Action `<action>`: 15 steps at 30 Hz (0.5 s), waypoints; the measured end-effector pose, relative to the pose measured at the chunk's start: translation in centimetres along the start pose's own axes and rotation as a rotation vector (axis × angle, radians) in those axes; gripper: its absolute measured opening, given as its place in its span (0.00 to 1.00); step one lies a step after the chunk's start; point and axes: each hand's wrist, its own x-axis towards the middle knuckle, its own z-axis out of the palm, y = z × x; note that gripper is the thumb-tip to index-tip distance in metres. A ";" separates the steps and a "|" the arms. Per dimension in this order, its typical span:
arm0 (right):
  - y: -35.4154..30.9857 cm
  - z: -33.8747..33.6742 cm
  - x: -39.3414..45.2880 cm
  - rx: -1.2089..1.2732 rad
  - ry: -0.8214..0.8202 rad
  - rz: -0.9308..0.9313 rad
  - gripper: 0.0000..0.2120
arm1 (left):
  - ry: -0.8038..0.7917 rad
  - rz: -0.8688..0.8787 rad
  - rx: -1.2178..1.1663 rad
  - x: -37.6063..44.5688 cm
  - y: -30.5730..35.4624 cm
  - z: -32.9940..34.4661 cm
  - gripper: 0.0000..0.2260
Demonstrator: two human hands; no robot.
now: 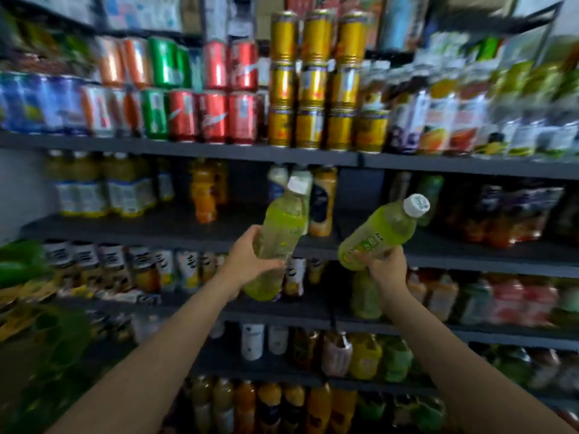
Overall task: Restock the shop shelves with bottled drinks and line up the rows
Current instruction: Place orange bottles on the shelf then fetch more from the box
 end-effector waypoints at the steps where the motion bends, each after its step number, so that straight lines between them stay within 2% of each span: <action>1: 0.1 -2.3 1.8 -0.061 0.054 -0.024 0.24 | -0.027 0.025 0.015 0.9 1.0 2.2 0.27; 4: 0.7 -8.9 7.3 -0.243 0.168 -0.096 0.20 | -0.091 0.051 0.045 3.7 4.2 9.0 0.34; 7: 1.5 -14.3 13.6 -0.361 0.200 -0.127 0.18 | -0.128 0.053 0.007 7.0 6.1 15.5 0.28; 11: 3.0 -18.1 21.7 -0.412 0.173 -0.078 0.17 | -0.128 0.019 0.027 10.8 8.2 22.7 0.25; 15: 4.9 -18.2 27.7 -0.489 0.067 -0.069 0.20 | -0.099 0.004 0.076 13.7 9.0 26.4 0.24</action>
